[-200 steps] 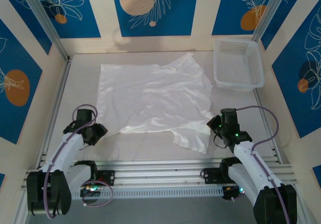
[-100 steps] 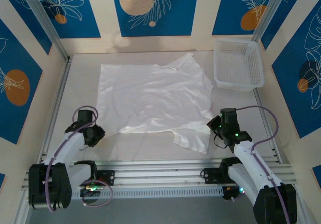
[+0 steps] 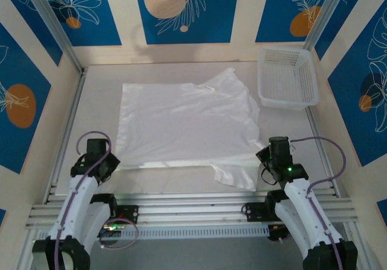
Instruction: Fold the inside-out t-shirt
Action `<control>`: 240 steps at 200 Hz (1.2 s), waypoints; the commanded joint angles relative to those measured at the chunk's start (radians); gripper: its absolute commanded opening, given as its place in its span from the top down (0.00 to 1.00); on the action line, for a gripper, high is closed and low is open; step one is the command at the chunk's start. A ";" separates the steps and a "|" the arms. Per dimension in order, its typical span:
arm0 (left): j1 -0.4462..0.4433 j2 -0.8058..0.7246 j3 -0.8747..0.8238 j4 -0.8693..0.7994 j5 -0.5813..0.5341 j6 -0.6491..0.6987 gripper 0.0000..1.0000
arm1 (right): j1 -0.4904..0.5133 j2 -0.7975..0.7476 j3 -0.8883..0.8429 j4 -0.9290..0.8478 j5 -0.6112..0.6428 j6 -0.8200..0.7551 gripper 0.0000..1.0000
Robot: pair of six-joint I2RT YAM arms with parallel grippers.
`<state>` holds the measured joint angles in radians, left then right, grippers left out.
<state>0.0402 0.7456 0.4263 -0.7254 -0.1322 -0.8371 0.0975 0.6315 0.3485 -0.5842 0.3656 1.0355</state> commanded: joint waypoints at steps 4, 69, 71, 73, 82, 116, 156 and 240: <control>0.016 0.020 -0.021 -0.021 -0.010 -0.007 1.00 | -0.009 -0.022 -0.015 -0.052 -0.004 -0.003 1.00; 0.015 -0.102 -0.040 -0.041 0.032 -0.036 1.00 | -0.007 -0.145 -0.017 -0.098 -0.035 0.030 1.00; 0.015 -0.105 -0.038 -0.039 0.030 -0.035 1.00 | -0.007 -0.145 -0.014 -0.090 -0.035 0.024 1.00; 0.015 -0.106 -0.036 -0.038 0.030 -0.034 1.00 | -0.008 -0.143 -0.012 -0.083 -0.037 0.017 1.00; 0.014 -0.107 -0.022 -0.024 0.032 -0.025 1.00 | -0.008 -0.128 0.005 -0.043 -0.047 -0.016 1.00; 0.014 -0.050 0.089 0.068 0.012 0.024 1.00 | -0.009 0.020 0.108 0.139 -0.088 -0.155 1.00; 0.015 0.164 0.230 0.221 0.017 0.093 1.00 | -0.034 0.301 0.257 0.253 -0.079 -0.250 1.00; 0.014 0.513 0.363 0.377 0.074 0.145 1.00 | -0.099 0.566 0.370 0.367 -0.172 -0.278 1.00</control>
<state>0.0414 1.2278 0.7197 -0.4068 -0.0792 -0.7338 0.0143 1.1885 0.6746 -0.2604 0.2256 0.7811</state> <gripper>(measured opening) 0.042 0.046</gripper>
